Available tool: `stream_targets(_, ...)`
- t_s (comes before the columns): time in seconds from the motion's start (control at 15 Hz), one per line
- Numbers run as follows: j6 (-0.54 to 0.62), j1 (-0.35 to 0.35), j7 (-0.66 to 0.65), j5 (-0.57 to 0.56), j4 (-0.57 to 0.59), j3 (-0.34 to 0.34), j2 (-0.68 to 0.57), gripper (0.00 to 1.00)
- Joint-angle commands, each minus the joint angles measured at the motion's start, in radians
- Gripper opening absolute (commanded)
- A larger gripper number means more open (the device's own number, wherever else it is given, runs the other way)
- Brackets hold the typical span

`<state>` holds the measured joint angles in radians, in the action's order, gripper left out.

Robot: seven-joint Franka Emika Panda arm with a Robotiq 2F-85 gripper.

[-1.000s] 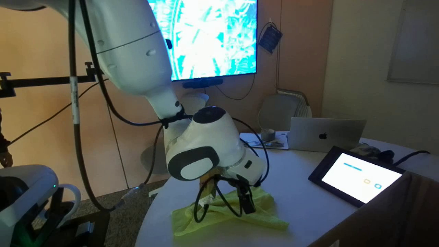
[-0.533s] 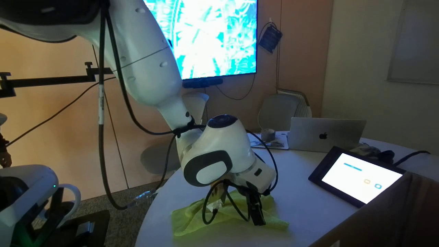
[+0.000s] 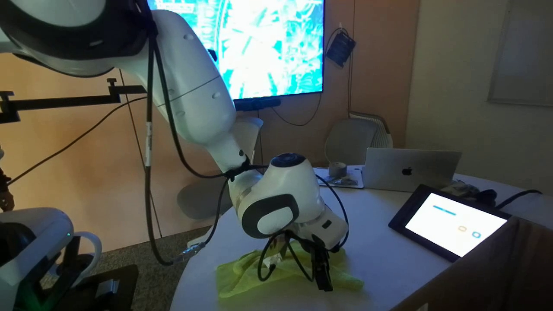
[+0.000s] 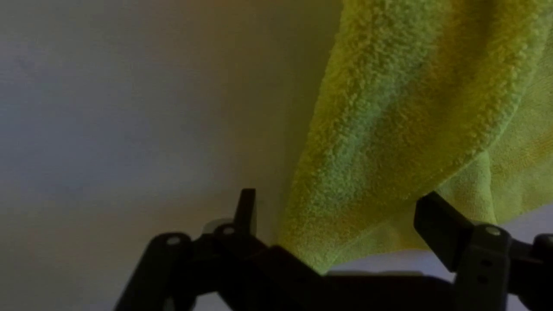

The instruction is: Put the black marker on the towel, fold the towel twice then place it inside the box

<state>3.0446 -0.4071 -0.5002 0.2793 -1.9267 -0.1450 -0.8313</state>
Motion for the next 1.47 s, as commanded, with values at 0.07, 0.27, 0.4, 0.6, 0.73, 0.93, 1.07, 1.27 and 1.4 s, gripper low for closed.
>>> stream_targets(0.07, -0.039, -0.017, -0.041, -0.002, 0.055, -0.026, -0.038, 0.53)
stream_targets(0.27, -0.052, -0.017, -0.048, -0.006, 0.054, -0.033, -0.035, 0.32)
stream_targets(0.4, -0.056, -0.014, -0.05, -0.007, 0.054, -0.032, -0.031, 0.23)
stream_targets(0.6, -0.054, -0.01, -0.048, -0.007, 0.054, -0.024, -0.022, 0.19)
stream_targets(0.73, -0.044, -0.01, -0.042, -0.009, 0.044, -0.019, -0.01, 0.12)
stream_targets(0.93, -0.02, -0.019, -0.03, -0.014, 0.019, -0.012, 0.023, 0.09)
stream_targets(1.07, -0.004, -0.026, -0.022, -0.017, 0.004, -0.007, 0.042, 0.09)
stream_targets(1.27, 0.031, -0.043, -0.012, -0.02, -0.017, -0.001, 0.071, 0.09)
stream_targets(1.4, 0.058, -0.053, 0.0, -0.02, -0.027, 0.011, 0.087, 0.09)
